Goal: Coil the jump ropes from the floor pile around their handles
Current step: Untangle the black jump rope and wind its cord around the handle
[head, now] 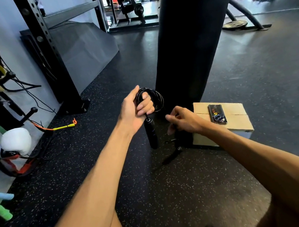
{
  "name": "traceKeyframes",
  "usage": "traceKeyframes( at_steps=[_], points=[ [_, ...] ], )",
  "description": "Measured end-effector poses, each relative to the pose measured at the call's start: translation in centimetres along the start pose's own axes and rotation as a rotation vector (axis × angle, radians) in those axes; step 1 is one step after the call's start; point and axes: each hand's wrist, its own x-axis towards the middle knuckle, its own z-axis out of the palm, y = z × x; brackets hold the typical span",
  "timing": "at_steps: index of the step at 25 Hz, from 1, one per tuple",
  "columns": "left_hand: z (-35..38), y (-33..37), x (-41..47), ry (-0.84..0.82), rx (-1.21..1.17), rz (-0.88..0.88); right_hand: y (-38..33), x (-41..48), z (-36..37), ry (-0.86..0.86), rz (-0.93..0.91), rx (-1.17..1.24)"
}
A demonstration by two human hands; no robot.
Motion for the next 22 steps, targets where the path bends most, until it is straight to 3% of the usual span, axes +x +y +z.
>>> traceKeyframes(
  at_steps=[4, 6, 9, 12, 15, 18, 22],
  points=[
    [-0.3, -0.5, 0.9, 0.213, -0.083, 0.123, 0.2, -0.6, 0.4, -0.064, 0.021, -0.102],
    [-0.4, -0.9, 1.3, 0.338, 0.006, 0.211, -0.1, -0.4, 0.4, -0.069, -0.012, -0.153],
    [-1.2, -1.6, 1.8, 0.505, 0.510, 0.327, -1.0, -0.2, 0.3, -0.071, -0.071, -0.166],
    [-1.8, -2.5, 1.8, 0.504, 0.982, 0.351, -2.2, 0.0, 0.0, -0.029, -0.147, -0.207],
    [-1.6, -2.8, 1.3, 0.415, 1.271, 0.257, -3.0, 0.1, -0.3, 0.036, -0.202, -0.278],
    [-1.3, -2.9, 0.6, 0.273, 1.421, 0.056, -3.3, 0.1, -0.4, 0.045, -0.240, -0.308],
    [-0.9, -2.9, 0.1, 0.151, 1.266, -0.261, -3.5, 0.3, -0.8, 0.123, -0.304, -0.316]
  ],
)
